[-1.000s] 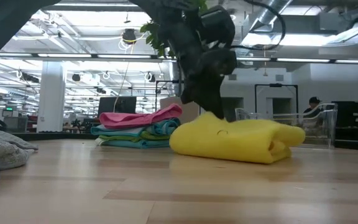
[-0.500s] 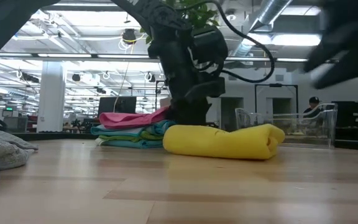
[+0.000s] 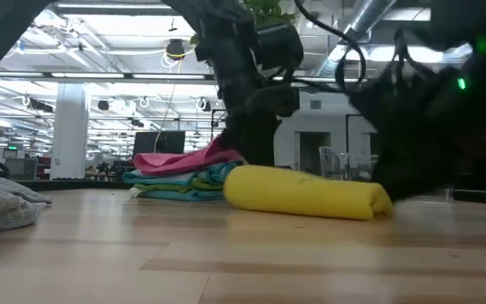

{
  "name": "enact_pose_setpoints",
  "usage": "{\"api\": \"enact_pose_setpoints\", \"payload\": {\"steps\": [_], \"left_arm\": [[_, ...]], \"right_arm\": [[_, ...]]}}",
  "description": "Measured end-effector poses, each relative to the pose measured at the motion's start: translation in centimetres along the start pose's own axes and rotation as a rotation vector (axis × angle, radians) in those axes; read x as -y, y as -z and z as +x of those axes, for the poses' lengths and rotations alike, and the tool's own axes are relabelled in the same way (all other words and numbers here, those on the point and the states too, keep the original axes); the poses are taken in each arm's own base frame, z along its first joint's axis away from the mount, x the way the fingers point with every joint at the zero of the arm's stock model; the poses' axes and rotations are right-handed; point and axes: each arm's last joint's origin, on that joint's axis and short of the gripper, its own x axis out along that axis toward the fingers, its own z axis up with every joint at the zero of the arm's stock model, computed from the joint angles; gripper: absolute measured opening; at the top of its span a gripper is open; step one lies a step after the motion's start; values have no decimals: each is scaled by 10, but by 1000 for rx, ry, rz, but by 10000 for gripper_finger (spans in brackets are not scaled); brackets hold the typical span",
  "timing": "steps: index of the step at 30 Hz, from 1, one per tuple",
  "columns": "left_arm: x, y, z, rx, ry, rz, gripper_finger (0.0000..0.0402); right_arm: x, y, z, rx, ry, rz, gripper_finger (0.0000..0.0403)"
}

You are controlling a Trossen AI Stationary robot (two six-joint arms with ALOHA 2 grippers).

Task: Fold microfiber towels
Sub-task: Fold the yellow microfiber towel, then stack the yellow microfiber towel on the pink microfiber towel

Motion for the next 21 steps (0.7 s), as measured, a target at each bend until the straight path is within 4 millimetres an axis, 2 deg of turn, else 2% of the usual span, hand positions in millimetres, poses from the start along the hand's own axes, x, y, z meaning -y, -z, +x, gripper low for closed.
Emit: {"api": "enact_pose_setpoints", "payload": {"steps": [2,7,10,13,15,17,21], "left_arm": [[1,0,-9,4,1,0,43],[4,-3,-41,60,28,-13,42],[11,-4,-62,107,68,-23,42],[32,0,-72,209,136,10,42],[47,6,-67,274,185,36,42],[58,18,-52,309,215,30,38],[66,44,-21,361,254,-12,17]], "right_arm": [[3,5,8,-2,20,35,134],[1,4,11,5,23,62,130],[1,0,8,-9,14,69,129],[-2,-11,-10,58,-43,91,128],[-2,-18,-26,111,-83,96,128],[-2,-20,-37,155,-125,104,128],[-9,-10,-44,220,-202,63,128]]}}
